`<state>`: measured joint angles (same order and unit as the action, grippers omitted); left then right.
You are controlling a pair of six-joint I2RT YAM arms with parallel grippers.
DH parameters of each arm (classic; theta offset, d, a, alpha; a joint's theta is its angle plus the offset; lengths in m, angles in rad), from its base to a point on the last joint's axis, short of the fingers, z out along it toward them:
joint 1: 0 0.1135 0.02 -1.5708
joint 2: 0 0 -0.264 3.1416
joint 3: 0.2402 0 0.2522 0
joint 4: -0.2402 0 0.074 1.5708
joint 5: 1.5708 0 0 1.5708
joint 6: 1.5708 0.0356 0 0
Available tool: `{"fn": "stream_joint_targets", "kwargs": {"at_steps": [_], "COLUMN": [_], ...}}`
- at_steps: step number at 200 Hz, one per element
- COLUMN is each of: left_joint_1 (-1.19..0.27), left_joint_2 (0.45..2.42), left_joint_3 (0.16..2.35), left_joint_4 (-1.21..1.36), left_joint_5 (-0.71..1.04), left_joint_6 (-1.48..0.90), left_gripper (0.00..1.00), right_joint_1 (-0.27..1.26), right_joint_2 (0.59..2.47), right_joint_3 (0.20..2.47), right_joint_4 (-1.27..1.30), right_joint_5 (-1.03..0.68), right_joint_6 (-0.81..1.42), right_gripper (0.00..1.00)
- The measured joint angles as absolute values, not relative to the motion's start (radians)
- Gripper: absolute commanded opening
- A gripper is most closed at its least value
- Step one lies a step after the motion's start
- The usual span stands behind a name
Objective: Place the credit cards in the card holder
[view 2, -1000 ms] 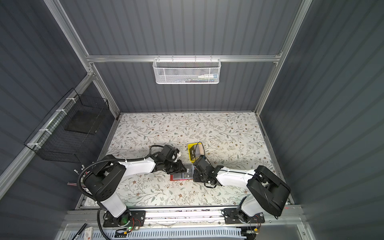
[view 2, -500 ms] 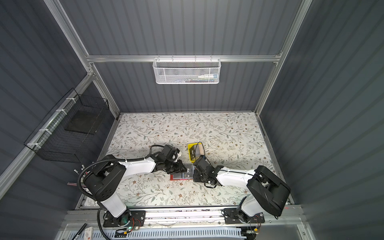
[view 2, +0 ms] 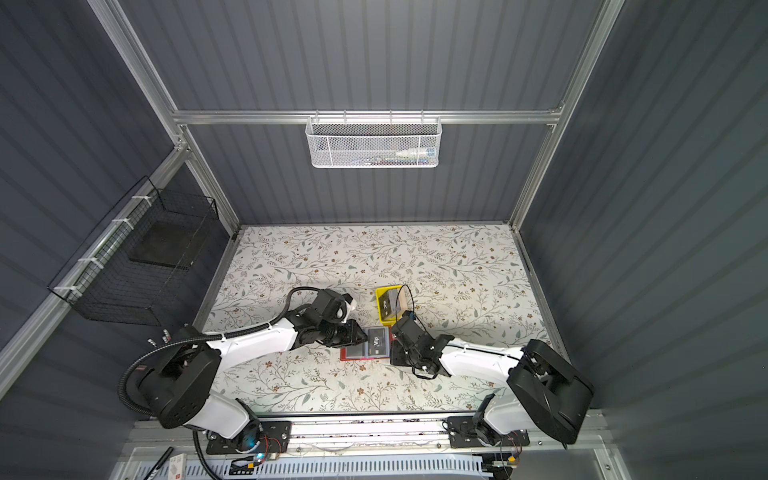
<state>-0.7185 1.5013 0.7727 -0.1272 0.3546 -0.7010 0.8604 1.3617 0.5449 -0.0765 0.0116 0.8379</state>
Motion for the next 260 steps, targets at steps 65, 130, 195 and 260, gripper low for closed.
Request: {"fn": "stream_joint_targets", "kwargs": {"at_steps": [65, 130, 195, 260], "left_joint_1": [-0.595, -0.527, -0.510, -0.511], "left_joint_2": [1.346, 1.353, 1.429, 1.463], "left_joint_3": [0.630, 0.558, 0.554, 0.554], "left_joint_4": [-0.138, -0.120, -0.047, -0.033], "left_joint_5": [0.366, 0.396, 0.471, 0.501], "left_joint_6": [-0.678, -0.677, -0.684, -0.681], "left_gripper": [0.34, 0.36, 0.38, 0.41], "right_joint_1": [0.830, 0.772, 0.748, 0.748], "right_joint_2": [1.333, 1.328, 1.377, 1.430], "right_joint_3": [0.544, 0.533, 0.533, 0.535], "right_joint_4": [-0.083, -0.082, -0.041, -0.003], "right_joint_5": [0.002, -0.054, -0.121, -0.158], "right_joint_6": [0.838, 0.838, 0.833, 0.828], "right_gripper": [0.21, 0.23, 0.21, 0.19]}}
